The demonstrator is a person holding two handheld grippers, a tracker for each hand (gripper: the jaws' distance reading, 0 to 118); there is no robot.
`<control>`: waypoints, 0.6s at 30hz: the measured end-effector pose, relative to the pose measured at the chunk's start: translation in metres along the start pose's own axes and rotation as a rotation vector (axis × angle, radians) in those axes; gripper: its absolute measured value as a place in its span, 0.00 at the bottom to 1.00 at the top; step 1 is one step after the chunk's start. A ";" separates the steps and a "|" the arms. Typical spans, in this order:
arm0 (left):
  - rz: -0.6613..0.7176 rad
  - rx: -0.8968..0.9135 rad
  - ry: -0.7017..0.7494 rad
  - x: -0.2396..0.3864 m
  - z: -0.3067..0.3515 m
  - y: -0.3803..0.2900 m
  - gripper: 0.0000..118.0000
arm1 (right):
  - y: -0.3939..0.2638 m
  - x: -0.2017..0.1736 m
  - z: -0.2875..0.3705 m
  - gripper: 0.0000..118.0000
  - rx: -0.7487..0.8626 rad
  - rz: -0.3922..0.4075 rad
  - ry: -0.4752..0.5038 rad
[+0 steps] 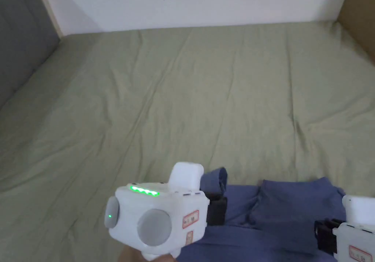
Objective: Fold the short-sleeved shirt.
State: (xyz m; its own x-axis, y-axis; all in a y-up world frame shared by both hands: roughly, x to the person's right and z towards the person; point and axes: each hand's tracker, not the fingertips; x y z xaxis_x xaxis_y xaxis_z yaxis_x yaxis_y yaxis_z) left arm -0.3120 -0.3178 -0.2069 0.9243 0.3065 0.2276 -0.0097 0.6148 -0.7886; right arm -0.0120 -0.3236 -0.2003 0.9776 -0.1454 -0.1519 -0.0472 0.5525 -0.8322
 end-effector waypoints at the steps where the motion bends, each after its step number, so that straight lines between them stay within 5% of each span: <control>1: 0.008 -0.022 -0.067 0.003 -0.015 -0.006 0.73 | -0.003 0.007 0.002 0.01 -0.002 -0.010 -0.015; 2: 0.045 -0.082 -0.098 0.005 -0.025 -0.010 0.73 | -0.005 0.013 0.004 0.01 -0.003 -0.017 -0.022; 3: 0.085 -0.148 -0.096 0.005 -0.030 -0.013 0.97 | -0.007 0.019 0.006 0.01 -0.005 -0.023 -0.027; 4: 0.115 -0.141 -0.121 0.003 -0.028 -0.017 1.00 | -0.009 0.027 0.009 0.01 -0.007 -0.031 -0.037; 8: 0.249 -0.015 -0.133 -0.017 0.002 -0.014 0.86 | -0.016 0.044 0.012 0.01 -0.009 -0.080 -0.061; 10: 0.323 0.033 -0.129 -0.032 0.019 -0.009 0.56 | -0.018 0.045 0.012 0.01 -0.011 -0.092 -0.059; 12: 0.358 0.082 -0.061 -0.046 0.029 -0.011 0.08 | -0.018 0.039 0.012 0.01 -0.009 -0.092 -0.054; 15: 0.365 0.059 0.067 -0.056 0.024 -0.015 0.02 | -0.018 0.030 0.011 0.01 -0.008 -0.075 -0.035; 18: 0.389 -0.005 0.001 -0.061 0.004 -0.023 0.02 | -0.017 0.022 0.011 0.01 -0.001 -0.052 -0.015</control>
State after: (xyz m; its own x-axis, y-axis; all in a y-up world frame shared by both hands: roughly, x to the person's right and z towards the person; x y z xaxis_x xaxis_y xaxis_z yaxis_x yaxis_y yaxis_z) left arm -0.3693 -0.3476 -0.2002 0.8520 0.5157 -0.0898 -0.3580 0.4489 -0.8187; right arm 0.0128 -0.3275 -0.1839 0.9817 -0.1618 -0.1006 0.0037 0.5438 -0.8392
